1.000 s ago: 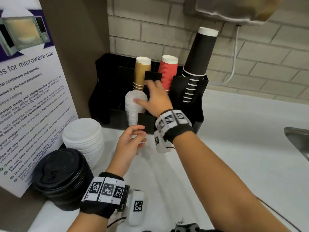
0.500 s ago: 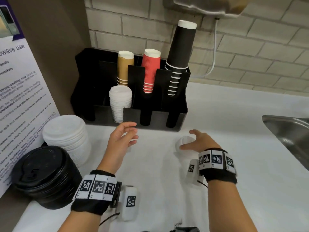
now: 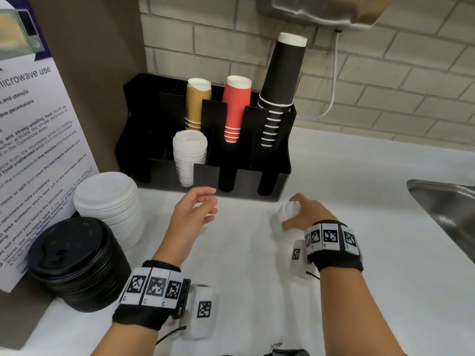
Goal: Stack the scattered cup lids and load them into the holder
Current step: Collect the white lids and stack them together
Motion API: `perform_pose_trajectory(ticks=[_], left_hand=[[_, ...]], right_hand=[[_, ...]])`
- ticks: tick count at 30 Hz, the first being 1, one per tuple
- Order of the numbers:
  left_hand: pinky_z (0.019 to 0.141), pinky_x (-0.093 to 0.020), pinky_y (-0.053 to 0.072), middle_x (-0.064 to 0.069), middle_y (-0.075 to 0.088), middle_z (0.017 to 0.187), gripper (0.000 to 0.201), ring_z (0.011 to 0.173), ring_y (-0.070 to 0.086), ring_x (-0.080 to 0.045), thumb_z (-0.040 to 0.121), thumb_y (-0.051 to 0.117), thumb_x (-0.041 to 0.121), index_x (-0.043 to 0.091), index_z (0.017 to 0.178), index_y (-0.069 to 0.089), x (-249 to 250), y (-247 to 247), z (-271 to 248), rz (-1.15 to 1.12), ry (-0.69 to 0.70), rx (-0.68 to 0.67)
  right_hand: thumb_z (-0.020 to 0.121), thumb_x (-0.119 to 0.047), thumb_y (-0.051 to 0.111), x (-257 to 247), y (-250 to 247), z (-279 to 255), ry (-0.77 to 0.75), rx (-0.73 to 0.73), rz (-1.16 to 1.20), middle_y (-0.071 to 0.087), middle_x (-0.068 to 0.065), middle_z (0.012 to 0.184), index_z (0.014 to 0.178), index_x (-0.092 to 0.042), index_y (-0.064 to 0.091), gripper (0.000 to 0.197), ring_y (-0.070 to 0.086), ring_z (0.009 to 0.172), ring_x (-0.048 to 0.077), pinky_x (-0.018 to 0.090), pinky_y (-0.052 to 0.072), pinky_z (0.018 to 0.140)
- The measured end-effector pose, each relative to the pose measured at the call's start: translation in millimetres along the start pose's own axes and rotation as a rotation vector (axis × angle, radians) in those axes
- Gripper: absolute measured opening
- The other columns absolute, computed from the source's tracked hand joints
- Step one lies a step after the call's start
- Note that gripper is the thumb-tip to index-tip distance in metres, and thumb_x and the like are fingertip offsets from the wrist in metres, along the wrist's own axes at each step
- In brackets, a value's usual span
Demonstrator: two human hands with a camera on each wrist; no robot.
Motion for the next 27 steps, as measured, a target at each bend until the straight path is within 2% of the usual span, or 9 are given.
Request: perform_pose_trajectory(ticks=[2, 5, 8, 10, 12, 17, 19, 24, 27], left_hand=[[0.078, -0.027, 0.049, 0.014, 0.065, 0.091, 0.02, 0.087, 0.063, -0.013, 0.086, 0.07, 0.019, 0.033, 0.1, 0.068, 3.8, 7.1, -3.2, 0.059, 0.0, -0.057], [0.079, -0.021, 0.051, 0.016, 0.061, 0.119, 0.062, 0.101, 0.064, -0.006, 0.067, 0.086, 0.036, 0.046, 0.121, 0.058, 7.0, 27.2, -10.8, 0.196, 0.006, -0.242], [0.086, -0.022, 0.053, 0.018, 0.05, 0.137, 0.092, 0.117, 0.057, -0.005, 0.061, 0.086, 0.037, 0.053, 0.138, 0.039, 7.7, 44.1, -16.1, 0.153, 0.009, -0.367], [0.087, -0.023, 0.054, 0.017, 0.048, 0.14, 0.092, 0.118, 0.057, -0.007, 0.062, 0.084, 0.033, 0.055, 0.139, 0.037, 10.7, 47.3, -16.4, 0.117, 0.025, -0.365], [0.085, -0.024, 0.054, 0.013, 0.051, 0.138, 0.087, 0.116, 0.06, -0.009, 0.063, 0.084, 0.03, 0.053, 0.136, 0.042, 13.0, 46.1, -15.7, 0.105, 0.045, -0.356], [0.083, -0.023, 0.055, 0.018, 0.056, 0.13, 0.081, 0.115, 0.061, -0.007, 0.065, 0.085, 0.028, 0.051, 0.133, 0.049, 17.2, 39.6, -13.9, 0.115, 0.082, -0.353], [0.086, -0.026, 0.055, 0.021, 0.057, 0.128, 0.082, 0.116, 0.061, -0.009, 0.065, 0.085, 0.029, 0.053, 0.133, 0.049, 18.3, 38.6, -12.4, 0.119, 0.08, -0.343], [0.098, -0.038, 0.053, 0.007, 0.047, 0.143, 0.09, 0.121, 0.059, -0.017, 0.059, 0.085, 0.036, 0.052, 0.136, 0.042, 20.2, 36.5, -9.2, 0.174, 0.078, -0.299], [0.098, -0.041, 0.053, 0.006, 0.046, 0.144, 0.093, 0.12, 0.06, -0.016, 0.058, 0.086, 0.033, 0.05, 0.138, 0.043, 21.0, 35.6, -7.7, 0.156, 0.077, -0.281]], right_hand=[[0.066, -0.033, 0.081, -11.1, -10.9, -7.8, -0.086, 0.015, 0.122, 0.054, 0.0, 0.103, 0.125, -0.035, 0.043, 0.07, 0.054, 0.098, 0.024, 0.033, 0.047, 0.078], [0.068, -0.034, 0.082, -49.0, -15.4, -30.9, -0.325, -0.094, 0.35, 0.055, -0.011, 0.098, 0.119, -0.046, 0.047, 0.063, 0.057, 0.092, 0.01, 0.019, 0.041, 0.068], [0.07, -0.03, 0.082, -83.9, -8.0, -50.4, -0.493, -0.248, 0.473, 0.065, 0.003, 0.106, 0.115, -0.049, 0.049, 0.059, 0.064, 0.094, 0.017, 0.025, 0.049, 0.077], [0.07, -0.023, 0.083, -94.8, -3.7, -55.2, -0.546, -0.303, 0.525, 0.066, 0.011, 0.11, 0.117, -0.043, 0.051, 0.06, 0.065, 0.1, 0.027, 0.038, 0.054, 0.089], [0.071, -0.018, 0.084, -98.7, -3.4, -56.4, -0.574, -0.32, 0.553, 0.066, 0.012, 0.111, 0.12, -0.038, 0.053, 0.061, 0.066, 0.101, 0.027, 0.044, 0.053, 0.094], [0.07, -0.022, 0.084, -102.1, -5.8, -55.6, -0.617, -0.332, 0.569, 0.066, 0.001, 0.115, 0.128, -0.034, 0.055, 0.066, 0.066, 0.103, 0.014, 0.04, 0.052, 0.097], [0.069, -0.021, 0.085, -104.1, -7.5, -55.0, -0.622, -0.321, 0.585, 0.067, 0.002, 0.113, 0.125, -0.034, 0.055, 0.065, 0.067, 0.102, 0.015, 0.041, 0.052, 0.097], [0.064, -0.025, 0.088, -109.8, -9.1, -54.0, -0.627, -0.278, 0.572, 0.069, 0.0, 0.106, 0.116, -0.035, 0.059, 0.06, 0.068, 0.097, 0.014, 0.043, 0.054, 0.093], [0.064, -0.028, 0.088, -114.2, -10.5, -55.0, -0.632, -0.259, 0.561, 0.069, -0.002, 0.108, 0.114, -0.035, 0.06, 0.058, 0.068, 0.097, 0.012, 0.041, 0.055, 0.091]])
Point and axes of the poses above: each hand's wrist, its own z-axis towards the middle knuckle, its own y-axis out of the palm, x = y × z, the point moved 6 cm from there along z, towards the middle knuckle
